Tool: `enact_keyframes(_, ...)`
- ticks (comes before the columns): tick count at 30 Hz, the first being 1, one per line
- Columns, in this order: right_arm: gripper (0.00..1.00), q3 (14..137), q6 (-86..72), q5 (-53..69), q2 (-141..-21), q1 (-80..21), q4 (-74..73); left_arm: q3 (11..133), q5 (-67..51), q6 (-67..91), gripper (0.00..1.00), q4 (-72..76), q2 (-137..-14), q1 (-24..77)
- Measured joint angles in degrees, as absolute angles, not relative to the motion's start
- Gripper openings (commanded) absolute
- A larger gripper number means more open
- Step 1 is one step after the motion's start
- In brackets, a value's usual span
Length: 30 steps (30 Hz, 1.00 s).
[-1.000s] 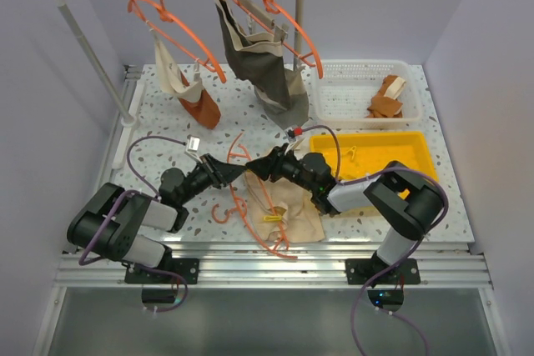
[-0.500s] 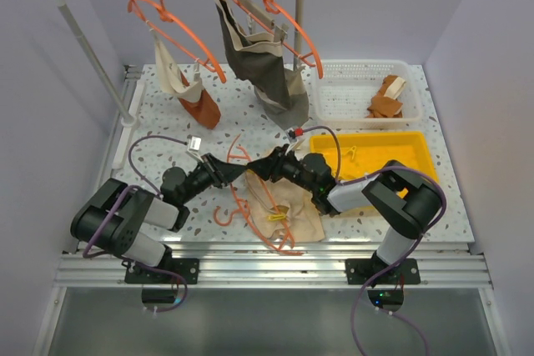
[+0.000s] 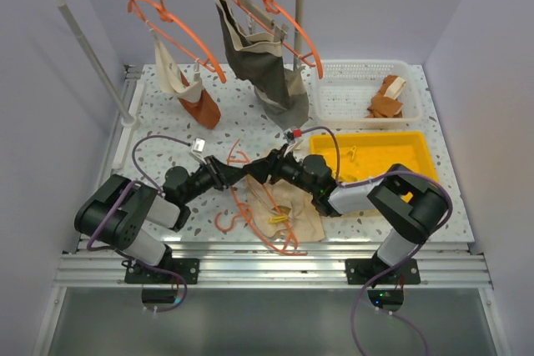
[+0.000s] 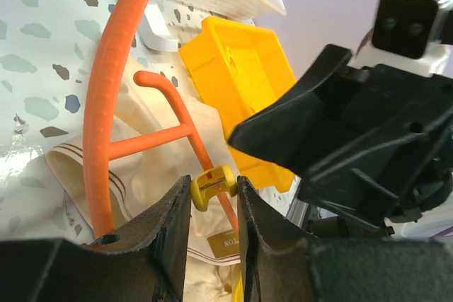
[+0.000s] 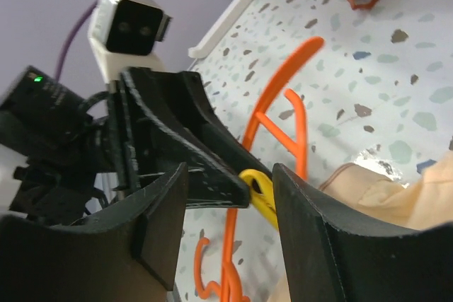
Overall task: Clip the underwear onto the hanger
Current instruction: Adjust the clamp on the hanger, then open the clamp at the hanger.
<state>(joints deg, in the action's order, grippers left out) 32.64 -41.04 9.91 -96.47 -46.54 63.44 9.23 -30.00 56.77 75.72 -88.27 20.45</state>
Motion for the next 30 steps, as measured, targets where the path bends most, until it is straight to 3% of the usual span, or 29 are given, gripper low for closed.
enact_keyframes(15,0.57,32.6,-31.5,-1.3,-86.9,-47.1,51.0,8.4,-29.9,53.7,0.0,75.5,-89.8,20.4)
enact_keyframes(30,0.54,35.9,-24.4,-11.0,-93.3,-46.4,39.2,7.0,-29.8,51.4,0.0,75.4,-90.3,19.6)
